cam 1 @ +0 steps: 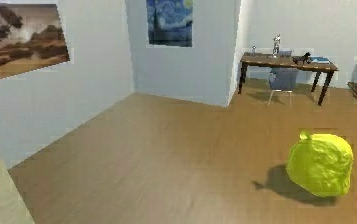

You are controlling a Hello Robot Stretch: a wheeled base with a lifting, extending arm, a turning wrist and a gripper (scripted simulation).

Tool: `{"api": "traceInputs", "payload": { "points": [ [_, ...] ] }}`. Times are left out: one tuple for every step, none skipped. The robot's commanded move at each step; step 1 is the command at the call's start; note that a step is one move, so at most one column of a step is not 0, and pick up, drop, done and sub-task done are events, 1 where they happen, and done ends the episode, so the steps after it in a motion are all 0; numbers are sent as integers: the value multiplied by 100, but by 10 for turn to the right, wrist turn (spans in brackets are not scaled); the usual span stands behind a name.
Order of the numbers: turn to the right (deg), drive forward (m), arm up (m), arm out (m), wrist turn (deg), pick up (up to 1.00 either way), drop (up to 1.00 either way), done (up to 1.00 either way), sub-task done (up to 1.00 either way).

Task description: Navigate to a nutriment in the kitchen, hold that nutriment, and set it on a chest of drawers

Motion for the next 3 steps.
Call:
{"api": "traceInputs", "payload": {
  "points": [
    [150, 0, 0, 0, 0, 0, 0, 0, 0],
    [0, 100, 0, 0, 0, 0, 0, 0, 0],
    [0, 30, 0, 0, 0, 0, 0, 0, 0]
  ]
}}
